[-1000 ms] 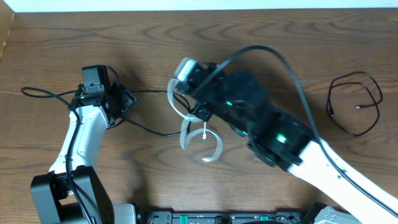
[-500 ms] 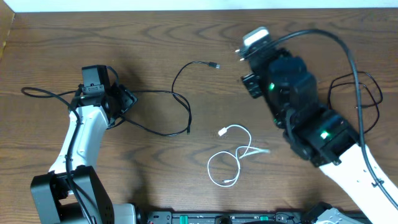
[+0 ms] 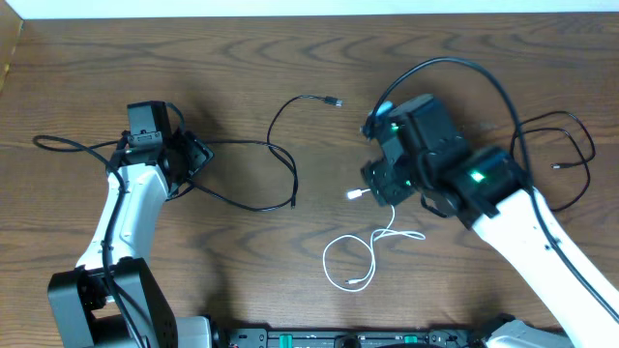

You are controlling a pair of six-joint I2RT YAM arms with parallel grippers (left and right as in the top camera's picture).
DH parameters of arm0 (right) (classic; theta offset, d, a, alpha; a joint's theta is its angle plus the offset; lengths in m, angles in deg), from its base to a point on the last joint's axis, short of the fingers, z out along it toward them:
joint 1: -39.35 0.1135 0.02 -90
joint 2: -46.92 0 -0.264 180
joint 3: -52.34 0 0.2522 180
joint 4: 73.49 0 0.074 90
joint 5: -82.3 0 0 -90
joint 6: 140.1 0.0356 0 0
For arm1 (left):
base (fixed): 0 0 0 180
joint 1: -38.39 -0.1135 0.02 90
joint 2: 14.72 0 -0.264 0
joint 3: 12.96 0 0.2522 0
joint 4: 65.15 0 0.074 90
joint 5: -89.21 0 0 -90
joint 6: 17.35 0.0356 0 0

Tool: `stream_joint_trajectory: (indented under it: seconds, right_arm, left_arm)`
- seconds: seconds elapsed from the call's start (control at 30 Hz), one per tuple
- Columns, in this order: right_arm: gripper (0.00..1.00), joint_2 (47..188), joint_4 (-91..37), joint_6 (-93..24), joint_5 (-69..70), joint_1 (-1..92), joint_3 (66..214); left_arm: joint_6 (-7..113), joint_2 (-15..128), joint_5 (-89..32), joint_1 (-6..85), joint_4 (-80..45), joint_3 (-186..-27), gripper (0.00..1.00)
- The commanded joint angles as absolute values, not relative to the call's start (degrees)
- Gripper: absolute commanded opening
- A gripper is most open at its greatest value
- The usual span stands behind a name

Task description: Untangle cables

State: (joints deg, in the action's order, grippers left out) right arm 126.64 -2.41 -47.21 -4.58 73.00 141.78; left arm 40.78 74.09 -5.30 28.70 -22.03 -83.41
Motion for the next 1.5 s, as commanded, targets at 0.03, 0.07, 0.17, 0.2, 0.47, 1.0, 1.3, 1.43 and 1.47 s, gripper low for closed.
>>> stream_joint_trajectory:
  seconds: [0.03,0.07,0.17,0.2,0.47,1.0,1.3,1.43,1.47]
  right_arm:
    - [0.69,131.17,4.30,-36.87,2.91,73.11,142.11]
    - [0.69,132.06,5.70,-36.06,3.50,73.35,142.11]
    - [0.73,135.34,8.41,-35.19,3.33,74.84,142.02]
    - [0.74,136.30,8.39,-35.21,3.22,75.34,142.00]
    - [0.76,146.27,9.79,-33.24,1.34,81.68,141.98]
    - [0.01,161.11,11.93,-31.49,-8.06,86.75,142.04]
    - [0.01,150.07,13.92,-31.95,-19.77,81.77,150.76]
    - [0.01,144.32,10.95,-31.93,-26.40,77.53,154.09]
    - [0.01,143.10,10.05,-31.93,-27.42,76.41,154.41]
  left_arm:
    - [40.69,73.57,-4.58,28.44,-22.07,-84.06,0.79]
    - [40.67,73.57,-4.58,28.44,-22.07,-84.06,0.79]
    - [40.67,73.57,-4.58,28.44,-22.07,-84.06,0.79]
    - [40.67,73.57,-4.58,28.44,-22.07,-84.06,0.79]
    - [40.67,73.57,-4.58,28.44,-22.05,-84.02,0.79]
    - [40.69,73.57,-4.58,28.44,-22.07,-84.02,0.79]
    - [40.69,73.57,-4.58,28.44,-22.07,-84.02,0.79]
    - [40.69,73.57,-4.58,28.44,-22.07,-84.02,0.79]
    - [40.69,73.57,-4.58,28.44,-22.07,-84.02,0.79]
